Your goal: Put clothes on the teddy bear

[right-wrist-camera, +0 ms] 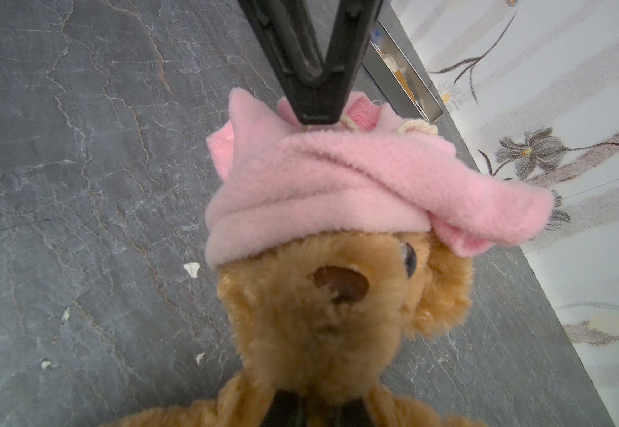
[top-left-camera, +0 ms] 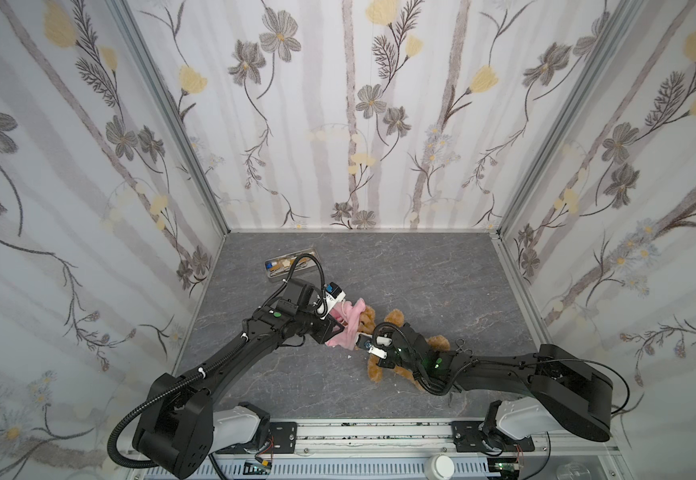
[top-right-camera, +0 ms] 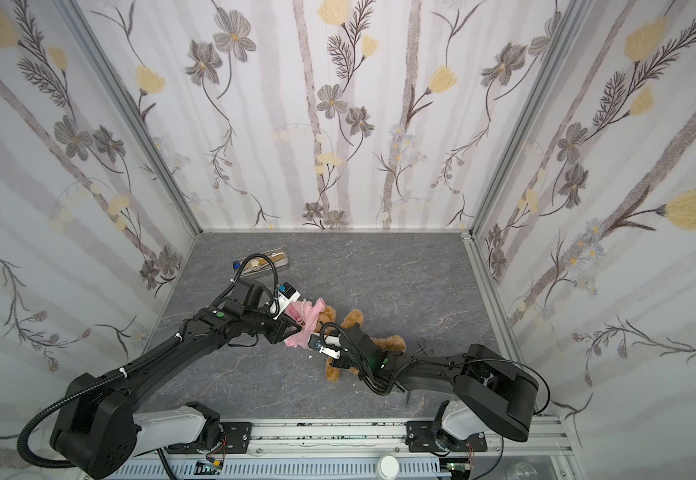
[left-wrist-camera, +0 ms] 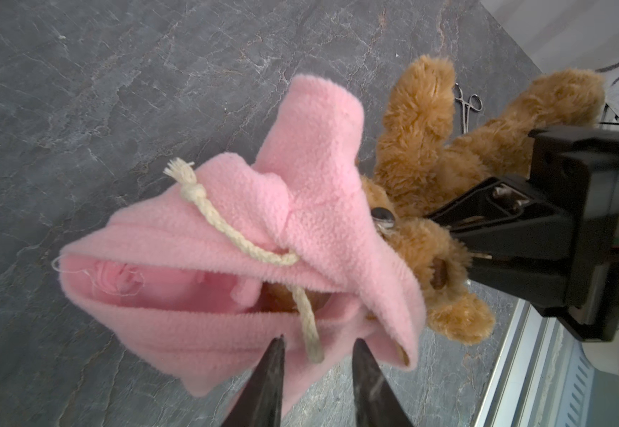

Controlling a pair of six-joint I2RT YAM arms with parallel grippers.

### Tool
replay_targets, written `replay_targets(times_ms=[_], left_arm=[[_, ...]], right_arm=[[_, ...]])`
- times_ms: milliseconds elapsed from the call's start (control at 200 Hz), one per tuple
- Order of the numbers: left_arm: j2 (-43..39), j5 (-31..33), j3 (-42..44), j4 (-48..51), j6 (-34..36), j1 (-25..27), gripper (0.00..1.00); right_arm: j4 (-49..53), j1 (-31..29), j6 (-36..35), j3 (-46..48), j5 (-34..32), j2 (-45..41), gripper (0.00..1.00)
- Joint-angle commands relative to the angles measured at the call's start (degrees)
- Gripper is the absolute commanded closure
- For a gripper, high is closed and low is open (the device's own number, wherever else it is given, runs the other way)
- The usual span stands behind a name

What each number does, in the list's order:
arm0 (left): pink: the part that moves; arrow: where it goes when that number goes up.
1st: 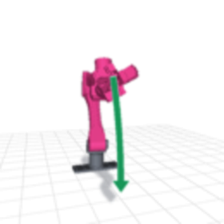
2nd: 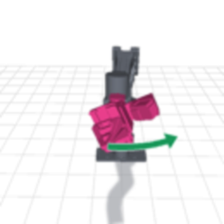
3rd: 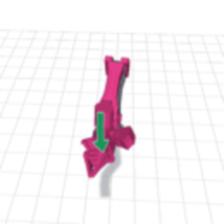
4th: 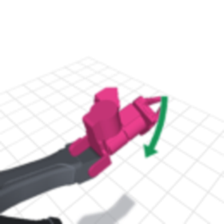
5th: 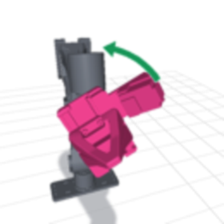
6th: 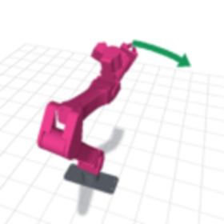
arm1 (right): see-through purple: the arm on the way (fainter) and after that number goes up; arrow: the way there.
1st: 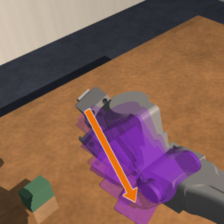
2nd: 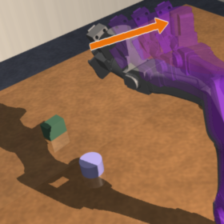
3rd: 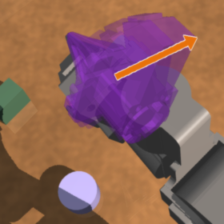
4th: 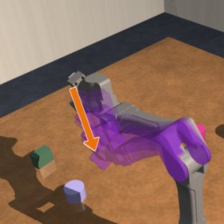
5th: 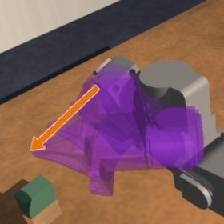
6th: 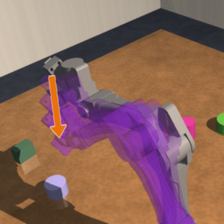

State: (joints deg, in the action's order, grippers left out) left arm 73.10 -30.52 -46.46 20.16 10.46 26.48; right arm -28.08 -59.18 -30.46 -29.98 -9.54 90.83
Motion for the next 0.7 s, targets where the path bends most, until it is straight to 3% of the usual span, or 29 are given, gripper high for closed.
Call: replay_targets(times_ms=[0,465,640,694], left_arm=[[1.74,0.78,-1.29,-1.84,-0.8,0.02,0.68],[0.54,-0.48,-0.9,-2.06,-0.98,0.41,0.91],[-0.76,0.04,0.6,-2.15,-0.99,0.41,0.94],[-0.76,1.28,1.0,-2.28,-1.25,0.42,0.86]], right_arm=[[-2.7,0.03,0.16,-0.42,-0.72,0.18,1.0],[-2.51,0.2,0.4,-0.49,-1.47,2.24,1.0],[-2.43,0.25,0.61,-0.57,-1.61,2.52,1.0],[-2.47,0.3,0.75,-0.52,-1.62,2.47,1.0]])
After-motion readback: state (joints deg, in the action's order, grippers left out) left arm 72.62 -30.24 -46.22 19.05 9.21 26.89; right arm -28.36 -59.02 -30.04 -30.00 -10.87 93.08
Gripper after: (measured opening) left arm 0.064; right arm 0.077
